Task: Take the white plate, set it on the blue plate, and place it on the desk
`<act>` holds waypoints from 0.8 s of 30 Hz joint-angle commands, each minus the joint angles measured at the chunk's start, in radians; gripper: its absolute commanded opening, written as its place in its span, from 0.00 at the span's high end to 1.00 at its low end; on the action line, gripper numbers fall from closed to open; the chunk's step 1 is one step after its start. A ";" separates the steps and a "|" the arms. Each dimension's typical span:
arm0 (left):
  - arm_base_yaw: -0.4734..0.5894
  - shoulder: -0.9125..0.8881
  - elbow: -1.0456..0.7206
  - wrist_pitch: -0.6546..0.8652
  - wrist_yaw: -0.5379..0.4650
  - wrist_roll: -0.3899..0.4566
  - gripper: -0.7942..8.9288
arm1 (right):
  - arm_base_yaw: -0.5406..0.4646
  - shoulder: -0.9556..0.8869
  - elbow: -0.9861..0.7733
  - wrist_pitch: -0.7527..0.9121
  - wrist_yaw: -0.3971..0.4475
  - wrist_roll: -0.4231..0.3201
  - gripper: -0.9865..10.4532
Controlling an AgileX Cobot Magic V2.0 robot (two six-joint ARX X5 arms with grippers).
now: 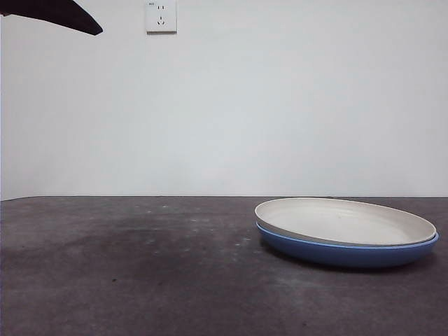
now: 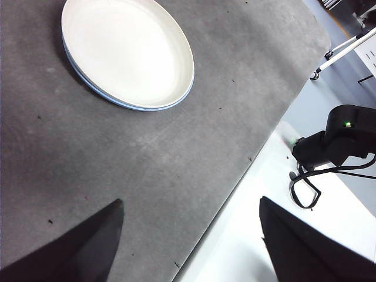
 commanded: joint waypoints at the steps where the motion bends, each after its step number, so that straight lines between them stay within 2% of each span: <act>1: -0.005 0.006 0.007 0.010 0.010 0.016 0.54 | 0.003 0.047 -0.050 0.066 0.041 0.036 0.53; 6: -0.005 0.006 0.007 0.007 0.010 0.016 0.54 | -0.012 0.148 -0.156 0.220 0.041 0.078 0.53; 14: -0.005 0.006 0.007 0.007 0.010 0.016 0.54 | -0.078 0.384 -0.189 0.377 0.035 0.082 0.53; 24: -0.005 0.006 0.007 0.008 0.010 0.016 0.54 | -0.140 0.653 -0.189 0.559 -0.086 0.084 0.56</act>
